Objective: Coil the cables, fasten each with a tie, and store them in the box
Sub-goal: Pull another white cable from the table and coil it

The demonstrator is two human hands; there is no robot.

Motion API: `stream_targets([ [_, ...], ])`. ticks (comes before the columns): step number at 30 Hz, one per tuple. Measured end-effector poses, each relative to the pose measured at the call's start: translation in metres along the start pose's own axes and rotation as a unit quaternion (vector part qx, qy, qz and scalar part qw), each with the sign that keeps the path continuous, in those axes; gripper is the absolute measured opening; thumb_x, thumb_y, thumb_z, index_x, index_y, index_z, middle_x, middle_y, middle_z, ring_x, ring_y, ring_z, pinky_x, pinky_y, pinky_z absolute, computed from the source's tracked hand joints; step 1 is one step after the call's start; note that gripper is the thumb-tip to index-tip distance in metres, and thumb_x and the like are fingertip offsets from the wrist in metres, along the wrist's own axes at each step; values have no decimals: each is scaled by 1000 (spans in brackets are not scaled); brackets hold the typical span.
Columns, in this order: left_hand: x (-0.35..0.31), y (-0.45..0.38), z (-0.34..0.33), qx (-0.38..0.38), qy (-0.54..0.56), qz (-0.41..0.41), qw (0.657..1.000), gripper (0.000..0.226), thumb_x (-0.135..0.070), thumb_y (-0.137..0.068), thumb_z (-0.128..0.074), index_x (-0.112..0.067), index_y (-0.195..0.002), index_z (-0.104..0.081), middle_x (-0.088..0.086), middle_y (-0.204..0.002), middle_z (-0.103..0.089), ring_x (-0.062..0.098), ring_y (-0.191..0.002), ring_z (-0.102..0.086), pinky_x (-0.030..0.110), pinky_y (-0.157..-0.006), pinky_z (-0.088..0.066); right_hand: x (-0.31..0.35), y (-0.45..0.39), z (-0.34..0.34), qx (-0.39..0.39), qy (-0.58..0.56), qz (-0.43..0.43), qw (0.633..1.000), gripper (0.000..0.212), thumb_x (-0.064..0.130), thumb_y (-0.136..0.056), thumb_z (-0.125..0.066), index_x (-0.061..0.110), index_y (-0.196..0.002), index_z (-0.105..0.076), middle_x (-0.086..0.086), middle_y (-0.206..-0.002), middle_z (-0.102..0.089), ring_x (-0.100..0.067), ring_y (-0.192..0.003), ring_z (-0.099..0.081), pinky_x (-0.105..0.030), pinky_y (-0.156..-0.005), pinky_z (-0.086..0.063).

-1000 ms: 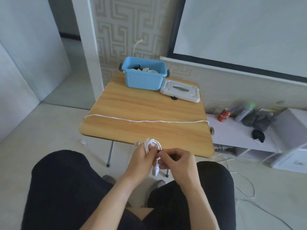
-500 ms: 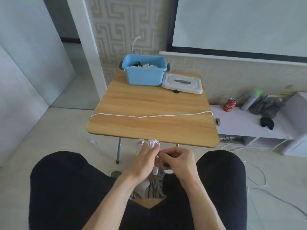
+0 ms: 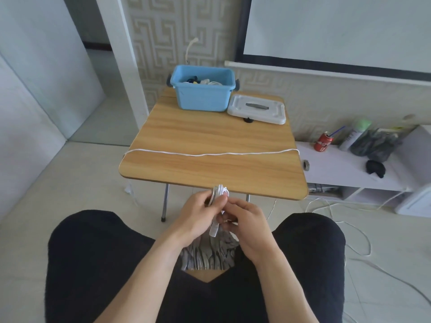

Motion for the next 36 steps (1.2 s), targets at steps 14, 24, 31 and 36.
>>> stream_targets([
  [14,0,0,-1,-66,49,-46,996,28,-43,-81,-79,-16,-86,-79,3,-73,-74,17,-69,-71,27,-67,-55,-11,-4,-4,-27,-191,-51,980,28,6,-98,-51,-13,-112,-66,-8,-74,-50,-13,-63,-51,-30,-65,-41],
  [24,-1,-5,-1,-87,-79,-113,987,28,-47,-97,-56,-21,-101,-67,0,-100,-60,9,-87,-63,24,-74,-52,-6,-5,-3,0,-177,-42,983,27,11,-100,-56,-8,-115,-68,-18,-102,-68,-25,-91,-61,-42,-85,-49],
  [31,6,-5,-4,-40,-98,-68,992,34,-48,-103,-41,-19,-98,-57,3,-92,-61,15,-71,-61,31,-62,-52,-12,0,13,-139,-61,-25,988,22,3,-81,-81,-10,-94,-70,-25,-86,-75,-31,-71,-74,-37,-68,-63],
  [36,-1,-3,-10,-22,-142,-83,986,32,-42,-106,-34,-18,-103,-54,-4,-91,-56,6,-76,-57,17,-62,-43,-4,2,22,-185,22,-1,983,17,5,-79,-83,-4,-86,-70,-16,-72,-74,-24,-58,-72,-32,-57,-60],
])
Point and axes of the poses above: each hand's wrist, its own y-axis away from the middle knuckle, its own z-axis out of the back of the hand, x = y × z, the point moved 7 cm from there along -y, towards the middle knuckle
